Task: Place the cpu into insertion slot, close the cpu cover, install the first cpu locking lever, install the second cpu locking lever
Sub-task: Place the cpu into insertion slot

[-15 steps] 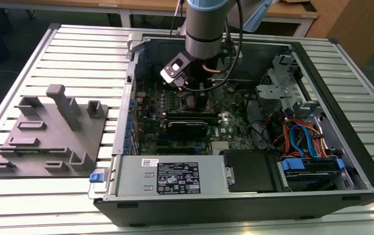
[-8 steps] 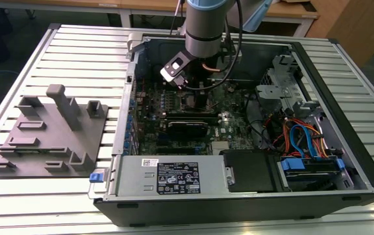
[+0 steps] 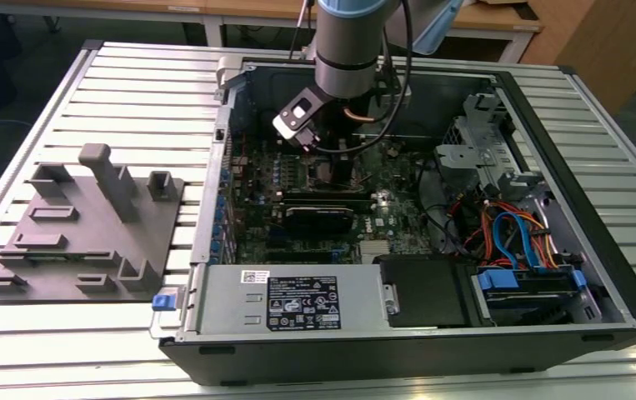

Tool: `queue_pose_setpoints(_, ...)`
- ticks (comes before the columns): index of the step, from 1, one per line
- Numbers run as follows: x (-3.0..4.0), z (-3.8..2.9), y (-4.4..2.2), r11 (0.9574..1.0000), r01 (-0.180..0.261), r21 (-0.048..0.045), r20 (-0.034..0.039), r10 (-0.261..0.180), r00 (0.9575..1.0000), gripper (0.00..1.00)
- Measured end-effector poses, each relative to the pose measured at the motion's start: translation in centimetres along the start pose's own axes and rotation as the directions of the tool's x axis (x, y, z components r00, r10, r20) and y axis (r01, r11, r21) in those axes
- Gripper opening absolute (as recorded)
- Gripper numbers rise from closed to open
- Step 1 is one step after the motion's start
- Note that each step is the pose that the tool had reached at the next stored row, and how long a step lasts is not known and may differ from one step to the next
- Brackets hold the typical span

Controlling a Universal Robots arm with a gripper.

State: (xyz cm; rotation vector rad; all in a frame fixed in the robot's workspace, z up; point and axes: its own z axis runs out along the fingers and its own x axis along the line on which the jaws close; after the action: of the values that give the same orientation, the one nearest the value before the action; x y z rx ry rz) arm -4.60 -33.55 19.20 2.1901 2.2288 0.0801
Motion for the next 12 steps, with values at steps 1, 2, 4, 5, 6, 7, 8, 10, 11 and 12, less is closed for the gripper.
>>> queue_pose_setpoints(1, -0.01, 0.00, 0.01, 1.0000, 0.005, 0.0001, -0.0003, -0.005, 1.0000, 0.67)
queue_pose_setpoints(2, -0.02, 0.00, 0.02, 0.9999, 0.011, 0.0003, -0.0004, -0.011, 0.9999, 0.67)
queue_pose_setpoints(4, -0.03, 0.00, 0.04, 0.9999, 0.014, 0.0003, -0.0006, -0.014, 0.9999, 0.67)
queue_pose_setpoints(5, -0.03, 0.00, 0.06, 0.9999, 0.014, 0.0003, -0.0007, -0.014, 0.9999, 0.67)
queue_pose_setpoints(6, -0.03, 0.01, 0.07, 0.9999, 0.014, 0.0003, -0.0007, -0.014, 0.9999, 0.65)
queue_pose_setpoints(7, -0.03, 0.01, 0.07, 0.9999, 0.014, 0.0003, -0.0008, -0.014, 0.9999, 0.65)
queue_pose_setpoints(8, -0.03, 0.01, 0.07, 0.9999, 0.014, 0.0003, -0.0007, -0.014, 0.9999, 0.65)
queue_pose_setpoints(10, -0.03, 0.01, 0.08, 0.9999, 0.014, 0.0004, -0.0007, -0.014, 0.9999, 0.59)
queue_pose_setpoints(11, -0.04, 0.01, 0.08, 0.9999, 0.014, 0.0003, -0.0007, -0.014, 0.9999, 0.59)
queue_pose_setpoints(12, -0.04, 0.00, 0.08, 0.9999, 0.014, 0.0004, -0.0005, -0.014, 0.9999, 0.59)
